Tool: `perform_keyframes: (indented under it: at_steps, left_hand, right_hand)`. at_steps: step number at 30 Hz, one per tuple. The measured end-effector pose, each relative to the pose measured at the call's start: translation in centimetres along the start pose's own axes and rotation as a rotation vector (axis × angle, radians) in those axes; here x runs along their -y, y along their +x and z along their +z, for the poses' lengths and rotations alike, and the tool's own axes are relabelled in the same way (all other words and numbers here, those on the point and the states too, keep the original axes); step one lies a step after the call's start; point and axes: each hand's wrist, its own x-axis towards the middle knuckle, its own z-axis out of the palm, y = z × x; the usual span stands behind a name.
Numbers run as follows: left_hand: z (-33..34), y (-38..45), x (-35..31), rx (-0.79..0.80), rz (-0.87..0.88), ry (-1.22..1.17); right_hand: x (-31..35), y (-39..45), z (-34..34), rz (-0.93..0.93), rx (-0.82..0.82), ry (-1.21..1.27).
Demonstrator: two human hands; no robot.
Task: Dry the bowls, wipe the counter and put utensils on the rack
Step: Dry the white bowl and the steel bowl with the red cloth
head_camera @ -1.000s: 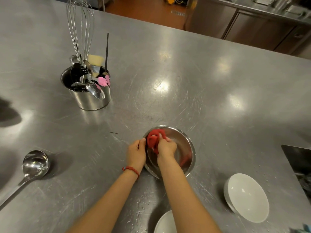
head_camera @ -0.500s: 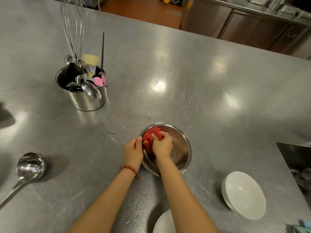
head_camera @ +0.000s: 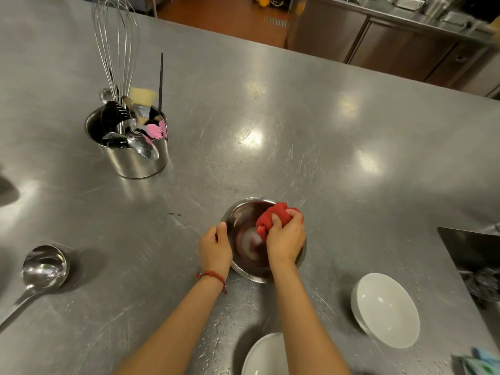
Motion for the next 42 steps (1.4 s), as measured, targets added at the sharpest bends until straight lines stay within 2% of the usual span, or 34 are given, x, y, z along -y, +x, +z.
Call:
perform_keyframes:
  at_steps: [3, 6, 10, 17, 21, 24, 27, 29, 32, 36, 42]
  left_hand:
    - [-0.4, 0.4, 0.2, 0.02, -0.021, -0.001]
    - [-0.6, 0.5, 0.1, 0.039, -0.003, 0.024]
    - [-0.7, 0.6, -0.2, 0.063, -0.005, 0.05]
    - [-0.5, 0.8, 0.0, 0.055, -0.02, 0.039]
    - [-0.4, 0.8, 0.4, 0.044, -0.006, 0.022]
    - [-0.4, 0.6, 0.4, 0.028, -0.022, 0.01]
    - [-0.3, 0.1, 0.3, -0.023, -0.009, -0.002]
    - [-0.2, -0.1, 0.2, -0.041, -0.003, -0.015]
    - [-0.1, -0.1, 0.2, -0.042, -0.02, -0.032]
    - [-0.2, -0.1, 0.2, -0.035, -0.055, -0.055]
    - [-0.1, -0.6, -0.1, -0.041, -0.072, -0.052]
  right_hand:
    - [-0.2, 1.0, -1.6, -0.213, 0.02, 0.008]
    - [0.0, 2.6, -2.0, -0.281, 0.051, -0.136]
    - [1.0, 3.4, -0.2, -0.345, 0.21, -0.307]
    - [2.6, 1.8, 2.6, -0.473, 0.533, -0.2]
    - [2.6, 1.1, 2.8, -0.579, 0.665, -0.25]
    - [2.5, 1.5, 2.6, -0.632, 0.577, -0.402]
    - [2.2, 3.1, 1.0, -0.499, 0.389, -0.5]
    - [1.9, 4.2, -0.4, -0.489, 0.331, -0.604]
    - [1.4, 4.6, -2.4, -0.471, 0.339, -0.647]
    - [0.2, 3.5, -4.8, -0.284, 0.321, -0.373]
    - [-2.1, -0.5, -7.4, -0.317, 0.368, -0.415]
